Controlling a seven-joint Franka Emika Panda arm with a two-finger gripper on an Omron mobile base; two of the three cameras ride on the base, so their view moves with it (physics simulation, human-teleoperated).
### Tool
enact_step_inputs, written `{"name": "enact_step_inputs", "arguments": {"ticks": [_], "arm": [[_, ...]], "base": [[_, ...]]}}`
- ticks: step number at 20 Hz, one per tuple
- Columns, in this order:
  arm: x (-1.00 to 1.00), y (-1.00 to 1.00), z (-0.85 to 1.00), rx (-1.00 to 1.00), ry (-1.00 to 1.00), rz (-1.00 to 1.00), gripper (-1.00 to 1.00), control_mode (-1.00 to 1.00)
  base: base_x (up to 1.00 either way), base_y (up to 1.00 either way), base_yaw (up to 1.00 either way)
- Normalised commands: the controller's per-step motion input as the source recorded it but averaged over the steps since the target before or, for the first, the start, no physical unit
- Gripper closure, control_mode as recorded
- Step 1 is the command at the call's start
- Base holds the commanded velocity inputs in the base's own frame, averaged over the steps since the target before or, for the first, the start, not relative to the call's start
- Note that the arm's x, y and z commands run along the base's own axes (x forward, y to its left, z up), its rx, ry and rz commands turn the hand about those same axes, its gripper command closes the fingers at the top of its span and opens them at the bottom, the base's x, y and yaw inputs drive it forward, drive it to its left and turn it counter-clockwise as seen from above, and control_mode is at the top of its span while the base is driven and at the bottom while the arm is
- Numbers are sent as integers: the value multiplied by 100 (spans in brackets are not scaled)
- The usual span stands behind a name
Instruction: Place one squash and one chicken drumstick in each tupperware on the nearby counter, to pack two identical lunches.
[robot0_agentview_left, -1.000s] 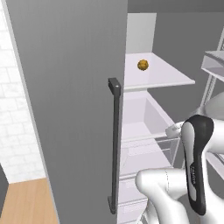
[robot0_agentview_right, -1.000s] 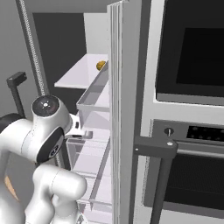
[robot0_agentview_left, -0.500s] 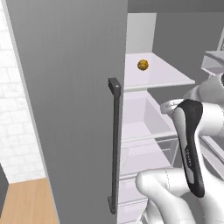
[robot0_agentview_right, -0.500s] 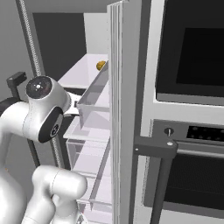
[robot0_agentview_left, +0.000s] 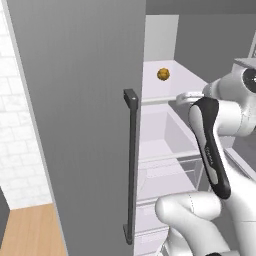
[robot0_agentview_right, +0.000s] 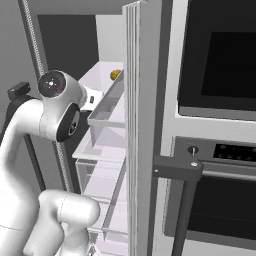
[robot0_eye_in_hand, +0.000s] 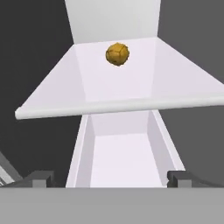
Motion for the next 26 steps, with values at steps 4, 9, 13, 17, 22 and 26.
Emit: {"name": "enact_step_inputs", "arguments": {"ticks": [4,9,13,17,22,26], "arm": [[60,0,33,5,-4,0,-100,-100],[79,0,25,5,0,0,-100,-100],[100,1,-3,1,9,0,-100,-100],[100,1,-21,0,10,0,-100,-100],[100,0,-16,0,9,0,-100,-100],[99,0,-15,0,1,0,-100,-100]], "base": [[0,0,0],[0,0,0],[0,0,0],[0,0,0],[0,0,0],[0,0,0]]}}
